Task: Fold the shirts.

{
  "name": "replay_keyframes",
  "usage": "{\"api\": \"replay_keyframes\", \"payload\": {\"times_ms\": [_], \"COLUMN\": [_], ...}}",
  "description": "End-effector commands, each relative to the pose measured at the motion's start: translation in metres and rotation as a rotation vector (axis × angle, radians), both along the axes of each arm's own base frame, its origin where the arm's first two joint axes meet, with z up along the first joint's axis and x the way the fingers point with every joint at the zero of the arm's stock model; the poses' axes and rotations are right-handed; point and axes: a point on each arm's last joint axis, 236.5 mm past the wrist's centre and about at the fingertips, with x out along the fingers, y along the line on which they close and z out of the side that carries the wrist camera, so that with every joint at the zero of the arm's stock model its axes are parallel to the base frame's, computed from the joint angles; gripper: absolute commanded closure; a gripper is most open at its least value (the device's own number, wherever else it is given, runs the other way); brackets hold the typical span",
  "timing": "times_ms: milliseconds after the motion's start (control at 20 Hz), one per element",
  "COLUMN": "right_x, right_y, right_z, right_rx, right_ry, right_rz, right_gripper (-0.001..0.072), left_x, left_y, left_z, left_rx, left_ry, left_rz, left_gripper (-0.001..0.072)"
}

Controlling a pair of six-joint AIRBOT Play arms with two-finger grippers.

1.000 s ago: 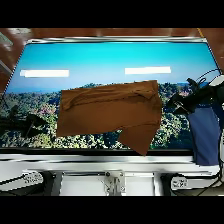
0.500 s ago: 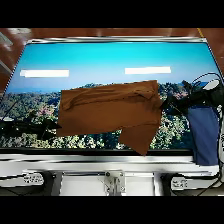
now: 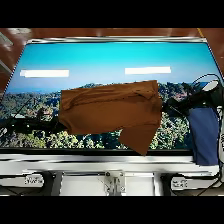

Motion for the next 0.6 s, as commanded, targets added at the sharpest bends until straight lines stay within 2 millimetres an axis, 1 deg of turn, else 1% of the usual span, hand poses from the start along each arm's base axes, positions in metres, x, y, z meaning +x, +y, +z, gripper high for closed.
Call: {"api": "replay_keyframes", "payload": {"times_ms": [0, 150, 300, 350, 450, 500, 550], "right_x": [-0.022, -0.017, -0.033, -0.034, -0.022, -0.014, -0.007], "right_y": [-0.002, 0.0, 0.005, 0.005, 0.012, 0.018, 0.021], "right_z": [-0.016, -0.041, -0.066, -0.073, -0.078, -0.078, -0.079], "right_rx": [-0.007, -0.013, -0.001, -0.003, 0.035, 0.053, 0.043], "right_ry": [0.049, 0.04, 0.105, 0.119, 0.098, 0.077, 0.051], "right_rz": [0.049, -0.054, -0.067, -0.07, -0.118, -0.137, -0.136], "right_gripper": [0.0073, 0.0073, 0.0074, 0.0074, 0.0083, 0.0229, 0.0333], "left_x": [-0.002, 0.001, 0.004, 0.004, 0.004, 0.005, 0.006], "left_y": [-0.009, -0.008, -0.007, -0.007, -0.007, -0.007, -0.008], "left_z": [0.012, 0.022, 0.028, 0.028, 0.028, 0.028, 0.029], "left_rx": [-0.031, -0.018, -0.004, -0.004, -0.005, -0.007, -0.011], "left_ry": [-0.032, -0.076, -0.101, -0.1, -0.101, -0.102, -0.113], "left_rz": [-0.046, -0.059, -0.056, -0.056, -0.056, -0.054, -0.055], "left_gripper": [0.067, 0.067, 0.067, 0.067, 0.067, 0.067, 0.067]}}
